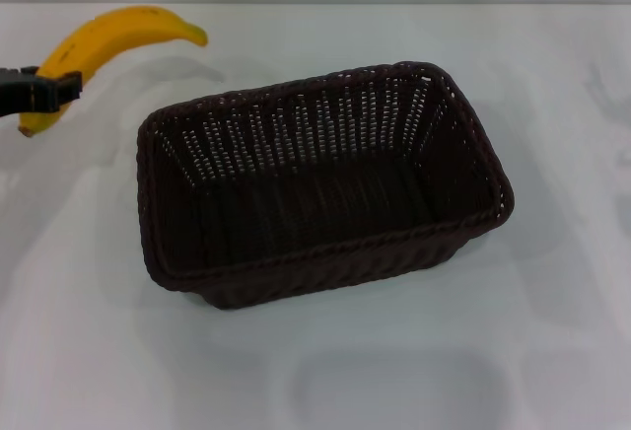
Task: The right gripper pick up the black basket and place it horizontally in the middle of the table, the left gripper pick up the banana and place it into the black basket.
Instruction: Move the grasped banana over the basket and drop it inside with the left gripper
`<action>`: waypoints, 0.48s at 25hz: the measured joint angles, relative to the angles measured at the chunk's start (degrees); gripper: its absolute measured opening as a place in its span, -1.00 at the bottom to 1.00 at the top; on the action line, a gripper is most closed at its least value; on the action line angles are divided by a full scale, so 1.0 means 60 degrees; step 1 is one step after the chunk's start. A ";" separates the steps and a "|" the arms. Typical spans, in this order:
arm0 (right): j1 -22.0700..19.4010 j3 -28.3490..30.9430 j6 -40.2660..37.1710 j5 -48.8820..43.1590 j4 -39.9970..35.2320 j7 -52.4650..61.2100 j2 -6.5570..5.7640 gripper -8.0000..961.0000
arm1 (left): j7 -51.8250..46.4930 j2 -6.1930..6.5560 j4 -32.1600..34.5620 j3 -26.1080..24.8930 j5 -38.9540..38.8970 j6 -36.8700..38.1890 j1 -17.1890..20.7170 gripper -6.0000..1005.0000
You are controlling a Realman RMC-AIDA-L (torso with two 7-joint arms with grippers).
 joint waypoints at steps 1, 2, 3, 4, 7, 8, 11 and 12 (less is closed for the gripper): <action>0.0004 0.0005 0.0002 0.0000 0.0003 0.0000 0.0000 0.79 | -0.0054 -0.0002 0.0124 0.0037 0.0008 -0.0014 0.0053 -0.05; 0.0005 0.0004 0.0005 -0.0002 0.0004 0.0000 0.0000 0.79 | -0.0138 -0.0004 0.0295 0.0120 0.0029 -0.0046 0.0119 -0.05; 0.0004 0.0005 0.0014 0.0000 0.0003 0.0000 0.0000 0.79 | -0.0248 -0.0005 0.0455 0.0201 0.0100 -0.0093 0.0168 -0.05; -0.0001 0.0005 0.0023 -0.0001 -0.0001 0.0000 -0.0001 0.79 | -0.0524 -0.0007 0.0842 0.0391 0.0364 -0.0203 0.0250 -0.05; -0.0009 0.0010 0.0028 -0.0003 -0.0029 0.0000 -0.0010 0.79 | -0.0979 -0.0007 0.1348 0.0618 0.0726 -0.0375 0.0313 -0.05; -0.0013 0.0024 0.0028 -0.0002 -0.0031 0.0002 -0.0011 0.79 | -0.1165 -0.0007 0.1607 0.0688 0.0863 -0.0522 0.0326 -0.05; -0.0022 0.0055 0.0027 -0.0003 -0.0036 0.0007 -0.0013 0.79 | -0.1463 -0.0007 0.2235 0.0818 0.1002 -0.0928 0.0336 -0.05; -0.0023 0.0060 0.0027 -0.0003 -0.0033 0.0008 -0.0015 0.79 | -0.1543 -0.0006 0.2398 0.0841 0.1005 -0.1028 0.0339 -0.05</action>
